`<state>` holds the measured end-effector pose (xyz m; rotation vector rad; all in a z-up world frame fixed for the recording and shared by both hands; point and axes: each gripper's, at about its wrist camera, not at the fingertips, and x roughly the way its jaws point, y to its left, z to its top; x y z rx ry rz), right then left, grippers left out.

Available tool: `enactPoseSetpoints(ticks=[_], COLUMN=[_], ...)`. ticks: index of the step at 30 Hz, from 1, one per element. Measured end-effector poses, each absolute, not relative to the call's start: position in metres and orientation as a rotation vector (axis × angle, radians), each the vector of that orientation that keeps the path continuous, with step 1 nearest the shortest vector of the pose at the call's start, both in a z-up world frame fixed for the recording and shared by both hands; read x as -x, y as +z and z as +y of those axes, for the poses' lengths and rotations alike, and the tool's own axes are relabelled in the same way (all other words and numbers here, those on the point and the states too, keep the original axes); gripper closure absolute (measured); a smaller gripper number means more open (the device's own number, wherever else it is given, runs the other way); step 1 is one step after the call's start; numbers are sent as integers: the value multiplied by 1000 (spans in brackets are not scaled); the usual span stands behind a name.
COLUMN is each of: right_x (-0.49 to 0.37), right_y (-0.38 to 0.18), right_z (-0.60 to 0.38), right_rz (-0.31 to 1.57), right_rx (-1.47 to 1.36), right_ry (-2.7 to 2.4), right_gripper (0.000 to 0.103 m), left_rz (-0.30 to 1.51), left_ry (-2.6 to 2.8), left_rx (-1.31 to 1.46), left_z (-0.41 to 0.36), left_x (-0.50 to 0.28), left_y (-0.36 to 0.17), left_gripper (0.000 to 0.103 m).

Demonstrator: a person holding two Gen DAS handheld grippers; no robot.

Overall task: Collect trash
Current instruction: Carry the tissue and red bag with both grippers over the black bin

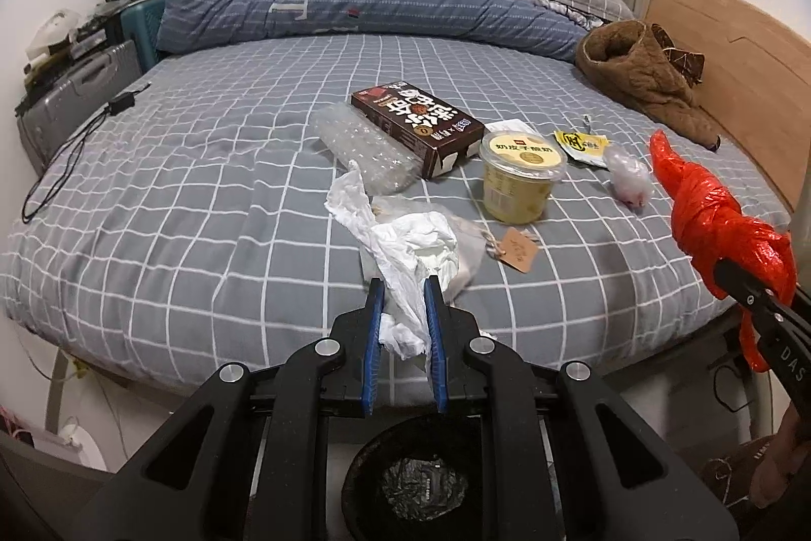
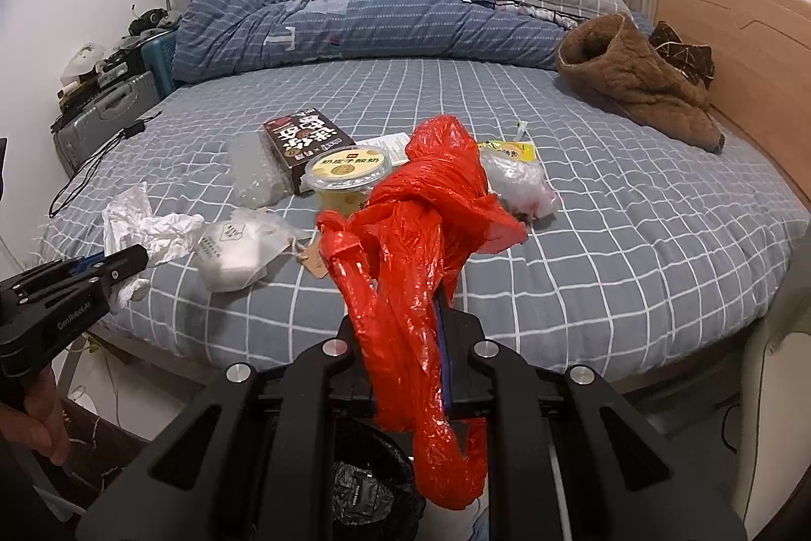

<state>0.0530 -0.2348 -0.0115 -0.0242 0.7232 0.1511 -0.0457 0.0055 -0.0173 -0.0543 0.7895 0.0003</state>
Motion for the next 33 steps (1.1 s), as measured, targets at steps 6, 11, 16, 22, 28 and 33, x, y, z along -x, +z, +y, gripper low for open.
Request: enactPoseSetpoints(ticks=[6,11,16,22,28,33], right_x=[-25,-2,14,31,43,55], right_y=[-9,-10,-11,-11,-17,-26], right_z=[-230,-227,-223,-215,-204,-198], right_rz=[710,723,736,759,786,823], right_rx=[40,35,33,36,57,56], right_ry=[156,164,175,196,213,229], right_gripper=[88,89,88,88,88,88], left_rz=[779,774,785,812,845,891], left_ry=[2,-10,-18,-15,-15,-18], left_rx=[58,59,56,57,57,83], left_z=[4,2,-2,-1,-2,-2], left_x=[74,95,114,130,146,158], left_y=[-13,-7,-6,-8,-14,-25], left_gripper=[88,88,88,88,88,88])
